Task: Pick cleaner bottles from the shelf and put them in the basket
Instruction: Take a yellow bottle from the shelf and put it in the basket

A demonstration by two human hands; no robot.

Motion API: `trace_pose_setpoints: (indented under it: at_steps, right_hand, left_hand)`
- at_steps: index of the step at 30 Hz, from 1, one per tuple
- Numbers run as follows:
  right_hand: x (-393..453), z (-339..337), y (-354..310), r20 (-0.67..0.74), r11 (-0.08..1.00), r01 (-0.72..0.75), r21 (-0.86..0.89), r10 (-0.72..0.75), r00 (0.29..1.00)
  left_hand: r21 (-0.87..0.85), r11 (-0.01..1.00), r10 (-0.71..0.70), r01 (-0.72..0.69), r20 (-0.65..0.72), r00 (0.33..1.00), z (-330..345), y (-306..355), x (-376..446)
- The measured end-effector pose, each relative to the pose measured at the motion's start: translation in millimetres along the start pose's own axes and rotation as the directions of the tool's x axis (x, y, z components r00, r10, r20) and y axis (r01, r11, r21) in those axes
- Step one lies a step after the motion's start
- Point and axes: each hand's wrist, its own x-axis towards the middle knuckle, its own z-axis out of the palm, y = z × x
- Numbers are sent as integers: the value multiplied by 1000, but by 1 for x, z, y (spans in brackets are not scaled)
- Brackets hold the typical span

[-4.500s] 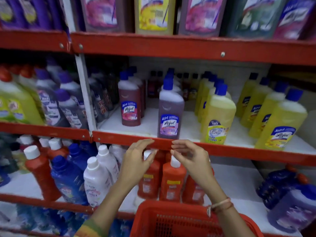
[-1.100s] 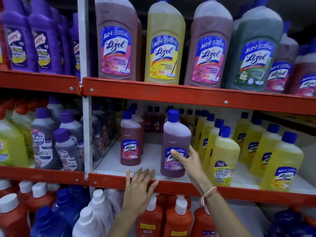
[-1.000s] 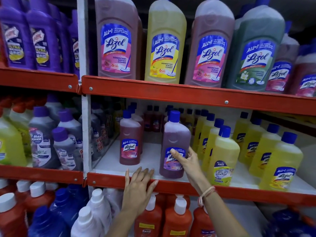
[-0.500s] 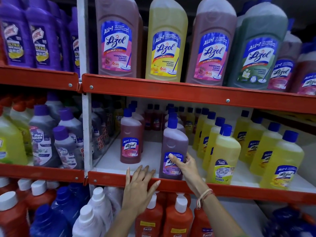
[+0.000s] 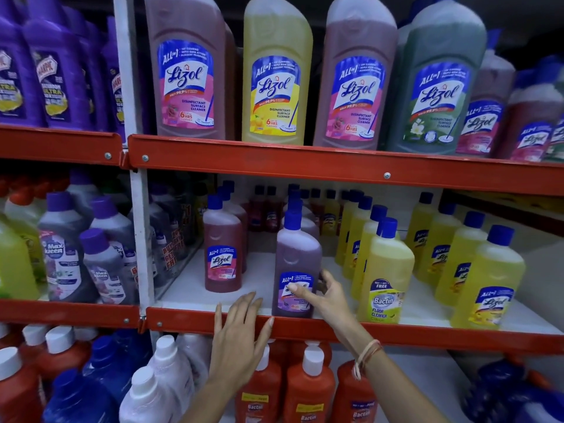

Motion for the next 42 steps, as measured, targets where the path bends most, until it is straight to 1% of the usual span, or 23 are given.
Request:
trace_pose_setpoints:
  at_steps: [2, 4, 8, 11, 14, 18, 20, 22, 25, 27, 29, 33, 36, 40, 42]
  right_hand:
    - [-7, -8, -5, -44, 997, 47, -65, -50, 998]
    - [-14, -18, -13, -89, 990, 88, -111, -98, 991]
    - [-30, -50, -28, -118, 985, 128, -116, -141, 983]
    - [-42, -77, -43, -154, 977, 179, -116, -196, 968]
    - [-50, -106, -51, -241, 957, 252, -145, -282, 929]
    - [-49, -141, -47, -389, 931, 317, -179, -363, 847]
    - [-42, -151, -40, -400, 916, 295, -270, -386, 831]
    - [-32, -156, -31, -345, 914, 242, -327, -354, 869]
    - [-17, -157, -17, -215, 947, 141, -290, -208, 954]
    - [-10, -156, -3, -178, 955, 97, -280, -151, 972]
    - [-8, -152, 12, -202, 955, 96, -280, -156, 967]
    - [-12, -143, 20, -287, 959, 137, -248, -208, 935]
    - [-14, -136, 19, -351, 940, 174, -294, -275, 895]
    - [-28, -127, 9, -443, 887, 216, -409, -400, 802]
    - [-36, -124, -3, -486, 855, 243, -458, -470, 737]
  left_hand:
    - [-55, 997, 39, -45, -97, 995, -4, 15, -1]
    - [-102, 987, 103, -122, -173, 980, -5, 31, -1]
    - [-151, 956, 212, -250, -232, 949, 2, 70, 6]
    - [-167, 934, 281, -316, -205, 938, 13, 97, 9]
    - [-154, 927, 319, -342, -156, 935, 28, 117, 10]
    - [-122, 942, 300, -312, -102, 948, 47, 132, 11]
    - [-95, 951, 287, -293, -73, 955, 54, 133, 12]
    - [-66, 956, 283, -285, -38, 958, 59, 133, 12]
    - [-21, 957, 289, -289, -4, 957, 63, 131, 10]
    - [1, 959, 283, -283, 9, 959, 66, 128, 9]
    - [12, 959, 282, -282, 25, 959, 68, 126, 7]
    - [-3, 963, 268, -268, 43, 962, 75, 124, 4]
    - [21, 961, 275, -276, 64, 959, 77, 121, 3]
    - [21, 962, 272, -274, 70, 960, 78, 120, 1]
    - [30, 961, 274, -276, 73, 959, 78, 120, 1]
